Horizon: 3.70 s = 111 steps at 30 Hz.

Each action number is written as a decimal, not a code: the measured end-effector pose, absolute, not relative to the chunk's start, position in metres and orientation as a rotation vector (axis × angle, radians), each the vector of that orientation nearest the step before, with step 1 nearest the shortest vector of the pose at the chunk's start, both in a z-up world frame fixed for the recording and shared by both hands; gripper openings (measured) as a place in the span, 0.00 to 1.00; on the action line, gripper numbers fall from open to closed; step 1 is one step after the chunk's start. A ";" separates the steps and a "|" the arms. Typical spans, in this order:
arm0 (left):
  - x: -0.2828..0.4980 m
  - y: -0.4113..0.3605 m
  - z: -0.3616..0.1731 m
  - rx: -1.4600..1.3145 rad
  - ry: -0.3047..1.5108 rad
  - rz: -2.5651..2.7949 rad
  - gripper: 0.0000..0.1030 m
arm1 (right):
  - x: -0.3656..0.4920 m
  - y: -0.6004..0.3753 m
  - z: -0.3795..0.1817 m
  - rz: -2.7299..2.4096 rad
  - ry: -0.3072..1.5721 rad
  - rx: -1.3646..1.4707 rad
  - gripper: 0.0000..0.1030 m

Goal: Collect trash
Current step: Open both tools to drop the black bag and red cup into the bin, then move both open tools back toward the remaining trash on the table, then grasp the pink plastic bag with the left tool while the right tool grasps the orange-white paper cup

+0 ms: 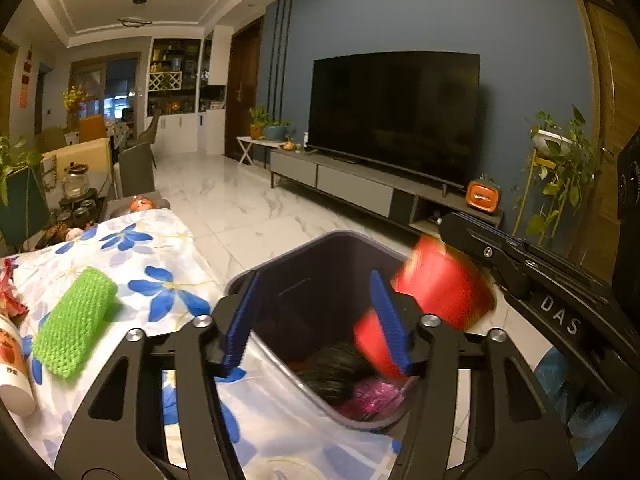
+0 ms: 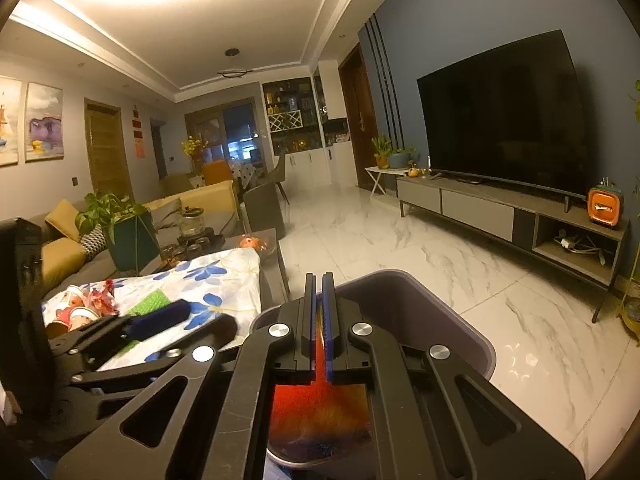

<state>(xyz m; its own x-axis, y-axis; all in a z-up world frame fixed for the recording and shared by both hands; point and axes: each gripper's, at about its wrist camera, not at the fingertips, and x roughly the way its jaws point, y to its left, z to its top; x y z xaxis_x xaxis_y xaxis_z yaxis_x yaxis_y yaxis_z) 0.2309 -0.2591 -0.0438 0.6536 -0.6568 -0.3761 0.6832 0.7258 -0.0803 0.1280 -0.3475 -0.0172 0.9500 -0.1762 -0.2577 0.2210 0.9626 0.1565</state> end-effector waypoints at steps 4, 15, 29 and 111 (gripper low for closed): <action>0.234 -0.244 -0.046 0.043 0.404 -0.714 0.72 | 0.126 -0.349 -0.018 -0.208 0.246 0.198 0.29; 0.222 -0.181 -0.038 -0.010 0.381 -0.520 0.84 | 0.112 -0.339 -0.016 -0.203 0.226 0.227 0.57; 0.183 -0.080 -0.026 -0.050 0.336 -0.283 0.87 | 0.089 -0.278 -0.011 -0.140 0.175 0.141 0.71; 0.203 0.138 -0.073 -0.219 0.550 -0.067 0.04 | 0.248 -0.066 -0.076 0.218 0.531 0.021 0.54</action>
<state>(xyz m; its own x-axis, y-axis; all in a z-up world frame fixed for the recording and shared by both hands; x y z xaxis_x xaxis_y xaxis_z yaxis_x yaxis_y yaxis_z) 0.2031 0.1382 -0.0729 0.8510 -0.1216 -0.5109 0.0049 0.9746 -0.2238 0.2483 -0.0655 -0.0760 0.8395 0.2117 -0.5003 -0.2007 0.9767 0.0765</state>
